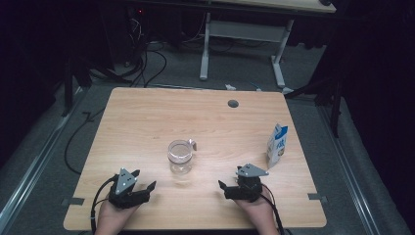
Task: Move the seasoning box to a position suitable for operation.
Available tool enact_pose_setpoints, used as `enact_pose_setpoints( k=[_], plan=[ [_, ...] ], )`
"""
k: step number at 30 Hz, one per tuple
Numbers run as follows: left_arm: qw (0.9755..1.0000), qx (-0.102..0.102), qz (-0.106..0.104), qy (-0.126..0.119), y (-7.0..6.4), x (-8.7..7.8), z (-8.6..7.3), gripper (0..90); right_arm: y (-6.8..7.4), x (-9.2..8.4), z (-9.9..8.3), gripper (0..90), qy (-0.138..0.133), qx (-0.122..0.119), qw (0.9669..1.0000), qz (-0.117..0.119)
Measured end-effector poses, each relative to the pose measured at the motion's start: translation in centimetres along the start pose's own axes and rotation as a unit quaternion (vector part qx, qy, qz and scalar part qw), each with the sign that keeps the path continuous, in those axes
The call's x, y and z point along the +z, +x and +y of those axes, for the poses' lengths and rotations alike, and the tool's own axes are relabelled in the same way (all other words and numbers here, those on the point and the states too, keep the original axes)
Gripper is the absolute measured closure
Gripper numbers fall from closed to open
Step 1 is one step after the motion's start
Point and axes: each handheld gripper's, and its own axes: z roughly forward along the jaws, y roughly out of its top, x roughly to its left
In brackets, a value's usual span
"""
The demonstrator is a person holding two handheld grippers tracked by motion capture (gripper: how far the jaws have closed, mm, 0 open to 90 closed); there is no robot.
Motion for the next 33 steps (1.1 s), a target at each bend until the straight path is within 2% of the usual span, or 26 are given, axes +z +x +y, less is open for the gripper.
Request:
enact_pose_setpoints(
  k=[2, 5, 8, 12, 14, 20, 23, 27, 32, 33],
  plan=[
    [1.0000, -0.005, -0.004, -0.002, 0.07, 0.12, 0.10, 29.8, 0.17, -0.13, -0.12, 11.3, -0.004, -0.007, 1.0000, 0.004],
    [0.9998, -0.011, -0.014, -0.006, 0.22, 0.31, 0.20, 35.7, 0.32, -0.56, -0.18, 12.7, -0.012, -0.002, 0.9999, 0.009],
    [0.9999, -0.005, -0.015, -0.003, 0.20, 0.50, 0.14, 36.2, 0.26, -0.87, -0.31, 14.1, -0.022, -0.003, 0.9997, 0.012],
    [0.9997, -0.009, -0.021, 0.000, 0.25, 0.44, 0.08, 36.2, 0.06, -0.81, -0.44, 14.1, -0.024, 0.005, 0.9997, 0.010],
    [0.9998, -0.007, -0.021, 0.000, 0.26, 0.38, 0.22, 36.2, 0.06, -0.76, -0.48, 14.0, -0.018, 0.007, 0.9998, 0.005],
    [0.9998, -0.006, -0.020, 0.000, 0.35, 0.32, 0.38, 36.7, 0.12, -0.65, -0.88, 15.5, -0.014, 0.009, 0.9994, -0.030],
    [0.9994, -0.022, -0.023, -0.013, 0.53, 0.01, 0.41, 36.3, 0.14, -0.55, -0.96, 17.7, -0.019, 0.013, 0.9994, -0.024],
    [0.9992, -0.025, -0.026, -0.021, 0.65, -0.23, 0.41, 37.1, 0.52, -0.62, -0.87, 20.0, -0.022, 0.008, 0.9994, -0.024],
    [0.9994, -0.015, -0.026, -0.016, 0.41, -0.07, 0.50, 37.2, 0.76, -0.47, -0.82, 22.5, -0.020, 0.006, 0.9996, -0.017],
    [0.9997, -0.008, -0.018, -0.015, 0.19, 0.03, 0.57, 37.2, 0.79, -0.43, -0.82, 23.2, -0.018, 0.008, 0.9997, -0.013]
  ],
)
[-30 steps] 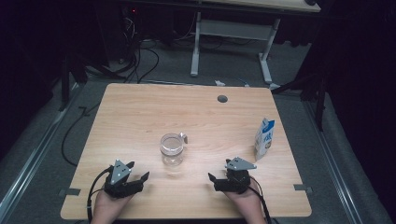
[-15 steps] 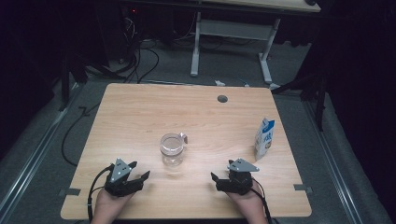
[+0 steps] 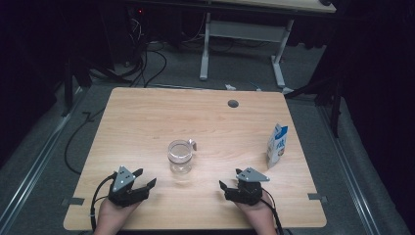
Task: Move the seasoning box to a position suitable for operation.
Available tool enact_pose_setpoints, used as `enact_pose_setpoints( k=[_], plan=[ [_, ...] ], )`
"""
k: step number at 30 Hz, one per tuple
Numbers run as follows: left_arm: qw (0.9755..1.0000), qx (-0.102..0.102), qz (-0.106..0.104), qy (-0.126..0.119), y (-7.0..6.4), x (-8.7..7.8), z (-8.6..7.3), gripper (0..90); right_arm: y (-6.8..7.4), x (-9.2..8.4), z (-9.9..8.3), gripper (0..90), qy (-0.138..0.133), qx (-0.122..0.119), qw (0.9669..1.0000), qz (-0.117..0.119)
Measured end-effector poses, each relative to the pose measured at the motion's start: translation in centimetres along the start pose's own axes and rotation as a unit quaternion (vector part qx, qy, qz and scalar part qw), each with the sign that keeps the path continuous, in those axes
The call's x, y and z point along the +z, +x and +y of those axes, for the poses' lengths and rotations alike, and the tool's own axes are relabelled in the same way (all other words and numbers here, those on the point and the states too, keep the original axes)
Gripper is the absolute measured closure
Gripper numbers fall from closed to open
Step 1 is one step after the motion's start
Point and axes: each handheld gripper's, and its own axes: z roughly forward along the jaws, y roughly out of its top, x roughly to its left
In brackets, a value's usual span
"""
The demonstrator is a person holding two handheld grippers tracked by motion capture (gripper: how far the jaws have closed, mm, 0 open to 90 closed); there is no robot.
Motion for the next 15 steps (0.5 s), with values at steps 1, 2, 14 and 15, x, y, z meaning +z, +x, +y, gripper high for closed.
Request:
enact_pose_setpoints(
  k=[1, 2, 14, 15],
  plan=[
    [1.0000, 0.005, 0.001, 0.004, -0.1, 0.1, 0.0, 37.7, 0.1, 0.1, -0.1, 25.7, 0.000, -0.001, 1.0000, 0.003],
    [1.0000, 0.005, 0.001, 0.004, -0.1, 0.1, 0.0, 38.4, 0.1, 0.1, -0.1, 25.7, 0.000, -0.001, 1.0000, 0.003],
    [0.9999, 0.011, 0.003, -0.010, -1.3, 1.0, 1.3, 54.3, 0.0, -0.3, -0.2, 41.5, -0.002, -0.002, 0.9999, 0.015],
    [0.9999, 0.011, 0.005, -0.010, -1.3, 1.1, 1.5, 56.3, 0.0, -0.3, -0.2, 41.5, -0.002, -0.001, 0.9999, 0.014]
  ],
)
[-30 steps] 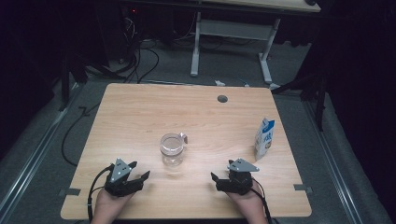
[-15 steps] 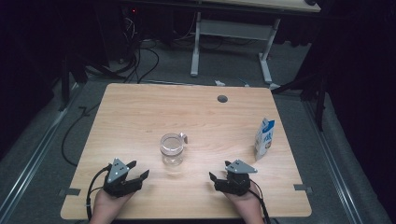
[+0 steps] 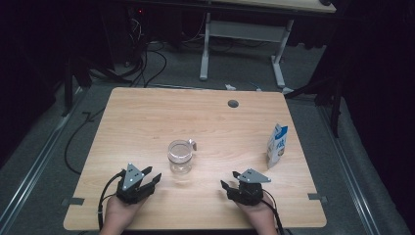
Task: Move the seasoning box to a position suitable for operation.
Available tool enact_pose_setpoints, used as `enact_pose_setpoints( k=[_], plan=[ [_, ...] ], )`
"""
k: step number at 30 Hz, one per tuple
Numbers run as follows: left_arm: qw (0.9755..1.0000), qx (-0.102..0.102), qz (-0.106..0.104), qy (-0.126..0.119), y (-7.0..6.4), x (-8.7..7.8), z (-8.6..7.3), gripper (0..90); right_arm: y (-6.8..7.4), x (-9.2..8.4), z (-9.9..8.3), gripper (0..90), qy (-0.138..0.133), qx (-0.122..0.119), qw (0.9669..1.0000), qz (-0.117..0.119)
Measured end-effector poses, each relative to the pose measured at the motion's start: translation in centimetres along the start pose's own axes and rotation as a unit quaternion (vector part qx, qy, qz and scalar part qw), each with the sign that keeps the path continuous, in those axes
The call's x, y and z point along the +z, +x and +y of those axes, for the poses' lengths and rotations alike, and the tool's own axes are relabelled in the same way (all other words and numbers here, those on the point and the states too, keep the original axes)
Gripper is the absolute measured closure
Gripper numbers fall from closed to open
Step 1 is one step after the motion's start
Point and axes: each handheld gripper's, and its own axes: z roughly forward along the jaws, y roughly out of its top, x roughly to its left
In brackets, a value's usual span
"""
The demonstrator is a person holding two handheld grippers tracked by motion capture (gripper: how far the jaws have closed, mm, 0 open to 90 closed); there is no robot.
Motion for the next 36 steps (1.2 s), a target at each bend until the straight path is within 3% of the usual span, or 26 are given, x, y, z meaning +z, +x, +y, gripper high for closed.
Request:
enact_pose_setpoints(
  k=[4, 6, 16, 26, 36],
  plan=[
    [0.9999, -0.010, 0.001, -0.011, 0.3, 0.7, 0.4, 64.5, -0.2, -0.3, -0.3, 44.3, -0.003, 0.009, 0.9999, -0.004],
    [0.9999, -0.012, 0.003, 0.006, 0.4, 1.3, 0.7, 66.4, -0.2, -0.3, -0.3, 44.5, 0.000, 0.010, 0.9999, -0.004],
    [0.9992, -0.038, 0.001, -0.007, 1.3, 2.9, 3.0, 89.2, -0.8, -0.6, -0.3, 43.0, -0.010, 0.042, 0.9987, 0.025],
    [0.9997, -0.021, 0.007, -0.012, 1.8, 5.3, 5.9, 89.9, -0.9, -0.6, -0.3, 40.2, -0.018, 0.044, 0.9984, 0.032],
    [0.9996, -0.025, -0.006, -0.012, 1.6, 5.0, 6.0, 90.0, -1.1, -0.6, -0.4, 41.5, -0.018, 0.050, 0.9982, 0.027]
  ],
)
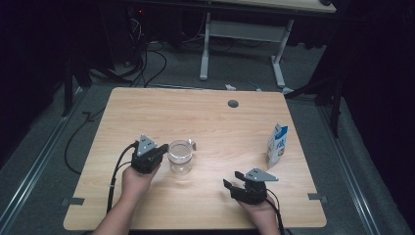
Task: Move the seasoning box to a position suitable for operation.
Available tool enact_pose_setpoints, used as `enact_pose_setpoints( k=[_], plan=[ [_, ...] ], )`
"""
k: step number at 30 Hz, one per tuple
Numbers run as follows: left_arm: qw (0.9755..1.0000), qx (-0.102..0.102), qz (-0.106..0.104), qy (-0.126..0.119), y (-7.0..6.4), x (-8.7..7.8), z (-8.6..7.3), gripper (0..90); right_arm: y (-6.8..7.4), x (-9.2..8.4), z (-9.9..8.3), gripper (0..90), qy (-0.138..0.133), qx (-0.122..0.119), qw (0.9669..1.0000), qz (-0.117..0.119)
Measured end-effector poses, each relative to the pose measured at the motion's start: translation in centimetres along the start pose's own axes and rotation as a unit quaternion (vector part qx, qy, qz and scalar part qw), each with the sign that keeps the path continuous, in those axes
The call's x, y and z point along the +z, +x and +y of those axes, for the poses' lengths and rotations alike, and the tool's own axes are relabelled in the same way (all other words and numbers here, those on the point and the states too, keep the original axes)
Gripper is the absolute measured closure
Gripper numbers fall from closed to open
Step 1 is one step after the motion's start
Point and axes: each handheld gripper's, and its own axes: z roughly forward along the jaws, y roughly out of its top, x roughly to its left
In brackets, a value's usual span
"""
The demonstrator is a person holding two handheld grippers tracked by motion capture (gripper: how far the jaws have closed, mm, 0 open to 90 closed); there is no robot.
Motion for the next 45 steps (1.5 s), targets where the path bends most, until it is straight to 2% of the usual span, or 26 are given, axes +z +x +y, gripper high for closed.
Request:
enact_pose_setpoints(
  k=[7, 12, 15, 19, 23, 27, 34, 39, 45],
  plan=[
    [0.9999, 0.013, -0.001, -0.012, -1.4, -1.6, -0.5, 89.9, 0.1, 0.0, 0.0, 41.6, 0.002, -0.005, 1.0000, -0.001],
    [0.9996, 0.008, -0.019, -0.019, -2.5, -2.9, -1.5, 89.9, 0.2, 0.1, 0.0, 41.6, 0.005, -0.005, 1.0000, -0.002],
    [0.9998, 0.012, -0.009, -0.016, -2.5, -2.7, -1.8, 89.9, 0.2, 0.1, 0.0, 41.7, 0.004, -0.006, 1.0000, -0.003],
    [1.0000, 0.000, 0.003, -0.008, -1.7, -1.3, -1.8, 89.9, 0.4, 0.3, -0.1, 41.6, 0.008, -0.012, 0.9999, -0.004],
    [1.0000, 0.002, 0.004, -0.001, -1.6, -0.5, -1.9, 89.9, 0.4, 0.3, -0.1, 41.7, 0.009, -0.013, 0.9999, -0.005],
    [1.0000, -0.005, 0.005, -0.005, -1.9, -0.7, -2.2, 90.0, 0.4, 0.3, -0.2, 41.8, 0.011, -0.009, 0.9999, -0.005],
    [0.9999, 0.001, 0.001, -0.011, -2.6, -1.3, -2.5, 89.9, 0.3, 0.3, -0.2, 41.5, 0.012, -0.008, 0.9999, -0.005],
    [0.9998, 0.011, -0.005, -0.015, -3.6, -1.9, -2.7, 89.9, 0.3, 0.6, -0.3, 41.6, 0.019, -0.012, 0.9997, -0.001],
    [0.9995, 0.019, -0.013, -0.022, -4.7, -2.5, -2.9, 89.9, 0.3, 0.4, -0.3, 41.5, 0.015, -0.011, 0.9998, -0.002]
  ],
)
